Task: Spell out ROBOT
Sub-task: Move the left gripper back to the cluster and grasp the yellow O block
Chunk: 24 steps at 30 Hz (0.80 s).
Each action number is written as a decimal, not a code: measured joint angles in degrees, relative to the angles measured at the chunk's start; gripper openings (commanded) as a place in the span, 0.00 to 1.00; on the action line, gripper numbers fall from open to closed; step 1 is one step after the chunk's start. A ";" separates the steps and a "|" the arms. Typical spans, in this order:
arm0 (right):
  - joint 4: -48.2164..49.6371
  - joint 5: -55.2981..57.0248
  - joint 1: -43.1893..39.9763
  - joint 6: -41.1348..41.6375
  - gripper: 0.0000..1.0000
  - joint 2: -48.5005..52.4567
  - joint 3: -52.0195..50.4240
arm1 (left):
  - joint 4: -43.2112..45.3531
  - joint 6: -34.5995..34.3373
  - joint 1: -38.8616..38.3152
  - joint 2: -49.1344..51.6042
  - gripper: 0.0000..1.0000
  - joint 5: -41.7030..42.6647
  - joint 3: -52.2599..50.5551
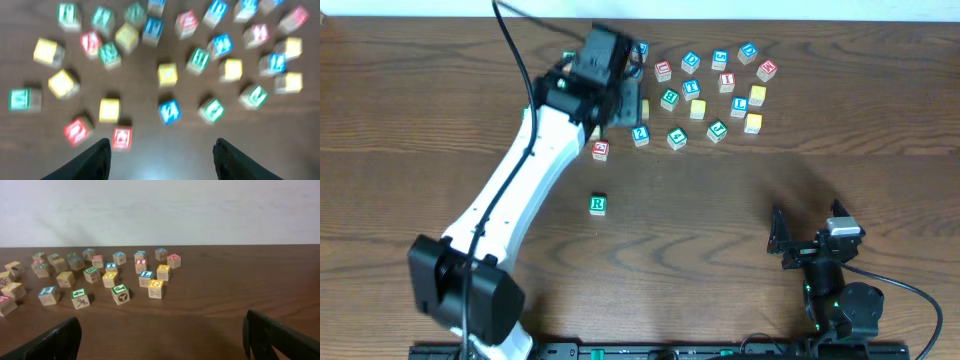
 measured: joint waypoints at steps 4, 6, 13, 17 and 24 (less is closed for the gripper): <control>0.00 0.00 0.02 0.00 0.99 0.00 0.00 | 0.59 0.31 0.00 9.14 0.64 0.00 9.07; 0.00 0.00 0.00 0.00 0.99 0.00 0.00 | 0.83 0.33 0.00 14.12 0.64 -0.07 11.89; 0.00 0.00 0.00 0.00 0.99 0.00 0.00 | 3.08 0.26 0.00 25.05 0.64 -2.60 13.25; 0.00 0.00 0.02 0.00 0.99 0.00 0.00 | 5.05 0.02 0.00 26.40 0.65 -3.34 13.25; 0.00 0.00 0.00 0.00 0.99 0.00 0.00 | 7.61 -0.57 0.00 28.24 0.64 -3.72 14.14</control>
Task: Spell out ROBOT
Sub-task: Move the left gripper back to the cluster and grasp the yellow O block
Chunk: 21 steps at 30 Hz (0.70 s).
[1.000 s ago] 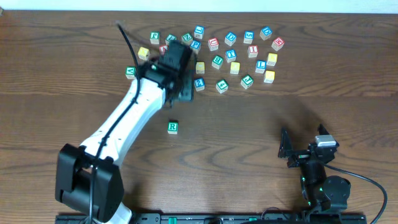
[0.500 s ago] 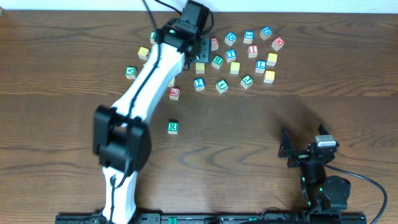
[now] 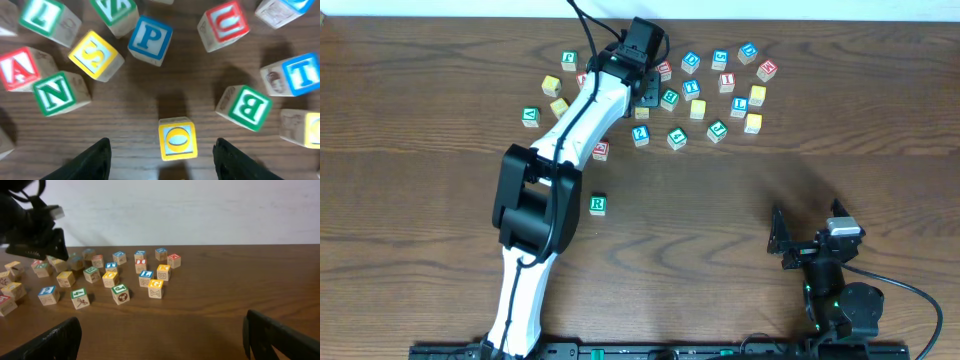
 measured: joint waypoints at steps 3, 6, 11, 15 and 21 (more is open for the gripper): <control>0.00 0.00 0.02 0.00 0.99 0.00 0.00 | 1.05 -0.46 -0.09 1.92 0.61 0.00 0.00; 0.00 0.00 0.00 0.00 0.99 0.00 0.00 | 1.42 -1.01 -0.35 3.54 0.59 -0.09 0.00; 0.00 0.00 0.02 0.00 0.99 0.00 0.00 | 1.88 -1.09 -0.98 4.37 0.49 -0.24 0.00; 0.00 0.00 0.02 0.00 0.99 0.00 0.00 | 2.10 -1.07 -1.09 4.68 0.39 -0.42 0.00; 0.00 0.00 0.02 0.00 0.99 0.00 0.00 | 3.02 -1.29 -1.07 4.79 0.39 -0.63 0.00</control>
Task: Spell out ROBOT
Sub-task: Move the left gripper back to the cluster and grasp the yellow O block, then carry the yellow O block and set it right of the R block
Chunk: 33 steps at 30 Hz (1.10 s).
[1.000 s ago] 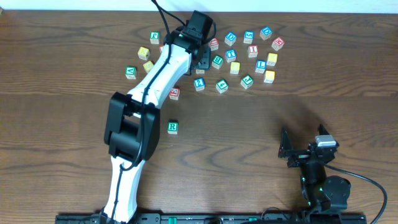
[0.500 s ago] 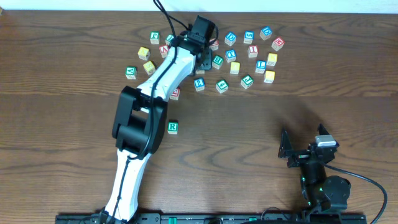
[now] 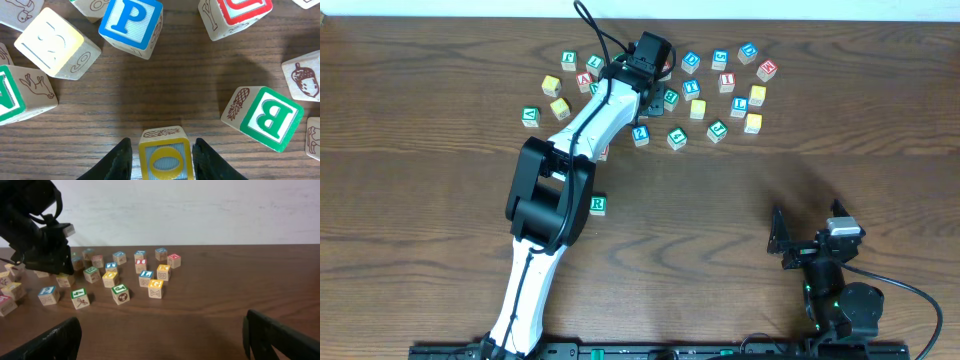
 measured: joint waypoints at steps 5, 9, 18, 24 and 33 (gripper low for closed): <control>0.00 0.00 0.00 0.00 0.99 0.00 0.00 | -0.02 0.00 0.00 0.00 0.39 0.00 0.00; 0.00 0.00 0.00 0.00 0.99 0.00 0.00 | -0.02 0.00 0.00 0.44 0.39 0.00 0.00; 0.00 0.00 0.00 0.00 0.99 0.00 0.00 | -0.04 -0.02 -0.09 1.70 0.22 -0.20 0.00; 0.00 0.00 0.00 0.00 0.99 0.00 0.00 | -0.31 0.07 -0.24 1.55 0.21 -0.33 0.00; 0.02 0.02 0.00 0.00 0.99 0.00 0.00 | -12.26 0.02 -0.39 -11.91 0.21 -0.39 -0.04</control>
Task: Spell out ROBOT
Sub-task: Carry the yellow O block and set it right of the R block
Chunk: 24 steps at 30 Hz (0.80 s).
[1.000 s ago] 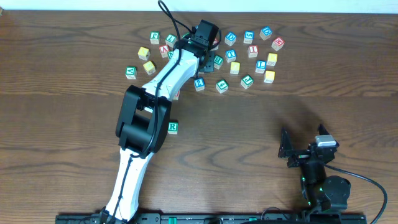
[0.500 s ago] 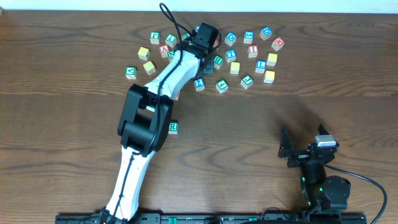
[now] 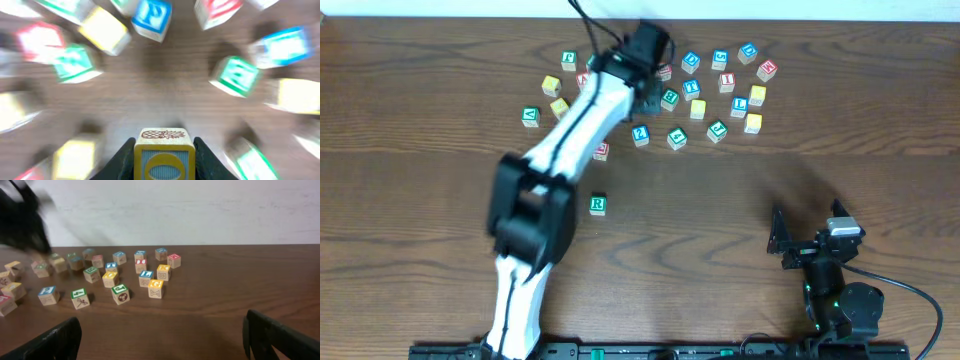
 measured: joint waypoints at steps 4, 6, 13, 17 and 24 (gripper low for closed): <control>-0.02 0.00 0.00 0.00 0.99 0.00 0.00 | -9.75 -0.74 -0.39 -14.14 0.21 -0.04 0.66; -0.02 -0.02 0.00 0.00 0.99 0.00 0.00 | -15.69 -1.77 -0.90 -19.02 0.21 -0.04 1.64; -0.02 -0.02 -0.02 0.02 0.99 0.00 0.00 | -26.16 -6.01 -3.34 -20.92 0.19 0.00 -2.71; 0.00 0.00 -0.02 0.00 0.99 0.00 0.00 | -24.17 -8.02 -4.74 -18.97 0.19 0.00 -11.89; -0.02 -0.02 -0.02 0.00 0.99 0.00 0.00 | -10.80 -10.54 -6.67 -18.53 0.19 1.11 -29.55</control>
